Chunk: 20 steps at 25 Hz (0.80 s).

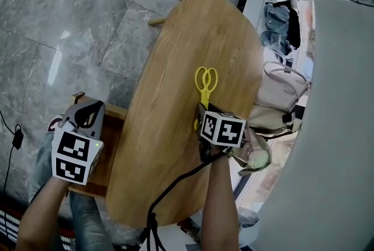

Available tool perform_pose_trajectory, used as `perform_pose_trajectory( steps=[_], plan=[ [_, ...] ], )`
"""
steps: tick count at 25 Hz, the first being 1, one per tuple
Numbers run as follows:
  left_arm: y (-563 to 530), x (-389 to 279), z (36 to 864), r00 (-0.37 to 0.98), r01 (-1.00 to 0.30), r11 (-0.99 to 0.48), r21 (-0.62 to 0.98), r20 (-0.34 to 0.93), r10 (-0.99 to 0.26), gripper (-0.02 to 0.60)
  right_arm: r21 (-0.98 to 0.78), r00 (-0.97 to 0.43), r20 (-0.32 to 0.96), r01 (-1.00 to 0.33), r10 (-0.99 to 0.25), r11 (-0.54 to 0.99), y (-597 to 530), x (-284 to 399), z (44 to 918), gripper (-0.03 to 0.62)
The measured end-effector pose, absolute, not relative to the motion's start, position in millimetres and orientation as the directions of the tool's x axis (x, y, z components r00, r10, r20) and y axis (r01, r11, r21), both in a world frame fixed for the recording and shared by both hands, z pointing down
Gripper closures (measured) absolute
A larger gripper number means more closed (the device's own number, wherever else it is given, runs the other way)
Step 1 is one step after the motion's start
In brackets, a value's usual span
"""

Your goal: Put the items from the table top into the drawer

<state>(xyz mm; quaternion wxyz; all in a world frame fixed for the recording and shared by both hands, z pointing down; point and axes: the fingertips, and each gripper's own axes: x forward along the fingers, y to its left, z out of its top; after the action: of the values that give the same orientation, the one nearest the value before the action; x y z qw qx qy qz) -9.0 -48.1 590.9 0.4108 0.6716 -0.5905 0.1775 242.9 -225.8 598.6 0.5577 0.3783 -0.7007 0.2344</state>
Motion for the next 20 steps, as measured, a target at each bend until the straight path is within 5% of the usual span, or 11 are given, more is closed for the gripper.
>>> perform_pose_trajectory(
  steps=[20],
  plan=[
    [-20, -32, 579, 0.244, -0.952, -0.011, 0.307, 0.734, -0.634, 0.586, 0.086, -0.119, 0.907, -0.887, -0.405, 0.454, -176, 223, 556, 0.476]
  ],
)
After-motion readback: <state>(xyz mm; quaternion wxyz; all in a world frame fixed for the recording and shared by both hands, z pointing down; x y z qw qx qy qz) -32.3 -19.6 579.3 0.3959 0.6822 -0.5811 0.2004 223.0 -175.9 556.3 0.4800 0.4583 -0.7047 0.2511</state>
